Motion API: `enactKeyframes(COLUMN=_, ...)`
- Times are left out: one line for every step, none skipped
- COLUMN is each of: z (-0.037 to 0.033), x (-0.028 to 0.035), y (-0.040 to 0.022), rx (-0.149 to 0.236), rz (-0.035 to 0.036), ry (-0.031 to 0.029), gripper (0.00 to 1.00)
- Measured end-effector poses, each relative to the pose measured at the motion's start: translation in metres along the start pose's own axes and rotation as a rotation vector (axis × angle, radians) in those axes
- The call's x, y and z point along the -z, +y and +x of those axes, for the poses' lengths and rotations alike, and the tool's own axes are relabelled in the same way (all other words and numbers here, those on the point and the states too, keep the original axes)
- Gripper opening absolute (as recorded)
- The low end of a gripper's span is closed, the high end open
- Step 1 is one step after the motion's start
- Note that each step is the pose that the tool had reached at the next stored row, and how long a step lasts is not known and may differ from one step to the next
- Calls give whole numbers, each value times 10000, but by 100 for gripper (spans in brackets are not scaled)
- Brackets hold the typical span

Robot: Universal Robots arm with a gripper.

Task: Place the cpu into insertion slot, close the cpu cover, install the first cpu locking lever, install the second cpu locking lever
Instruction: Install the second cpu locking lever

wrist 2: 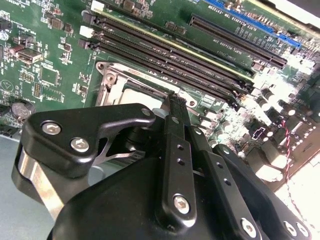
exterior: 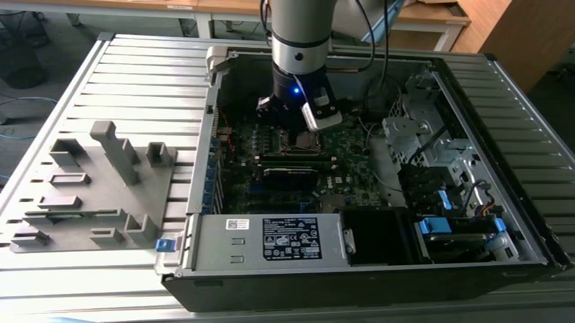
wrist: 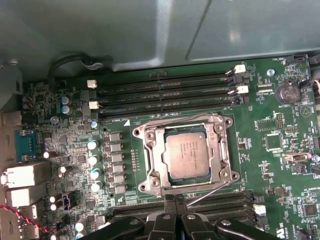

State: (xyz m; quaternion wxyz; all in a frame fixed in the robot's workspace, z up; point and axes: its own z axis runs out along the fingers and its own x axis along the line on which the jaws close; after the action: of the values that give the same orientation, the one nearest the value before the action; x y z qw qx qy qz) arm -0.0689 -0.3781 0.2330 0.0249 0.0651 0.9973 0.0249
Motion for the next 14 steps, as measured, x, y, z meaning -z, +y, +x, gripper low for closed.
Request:
enactKeyframes(z=0, x=1, y=-9, rx=0, rz=1, ry=1, gripper=11)
enactKeyframes(z=0, x=1, y=-16, rx=-1, rz=1, ry=0, gripper=11)
enactKeyframes(z=1, x=1, y=-21, rx=-1, rz=2, ry=0, gripper=11)
enactKeyframes(z=3, x=0, y=-25, rx=-2, rz=1, ry=0, gripper=11)
enactKeyframes(z=6, x=-2, y=-28, rx=-1, rz=1, ry=-1, gripper=11)
enactKeyframes(z=12, x=-6, y=-31, rx=0, rz=-1, ry=-2, gripper=11)
enactKeyframes(z=22, x=-12, y=-35, rx=0, rz=0, ry=-1, gripper=11)
enactKeyframes(z=33, x=-20, y=-39, rx=0, rz=1, ry=0, gripper=11)
enactKeyframes(z=44, x=-29, y=-43, rx=-1, rz=0, ry=0, gripper=11)
enactKeyframes(z=53, x=-38, y=-46, rx=-1, rz=0, ry=-1, gripper=11)
enactKeyframes(z=62, x=-48, y=-50, rx=-1, rz=1, ry=0, gripper=11)
enactKeyframes(z=69, x=-59, y=-53, rx=0, rz=0, ry=-1, gripper=11)
enactKeyframes(z=75, x=-70, y=-55, rx=0, rz=1, ry=0, gripper=11)
enactKeyframes(z=80, x=-83, y=-57, rx=-1, rz=1, ry=0, gripper=11)
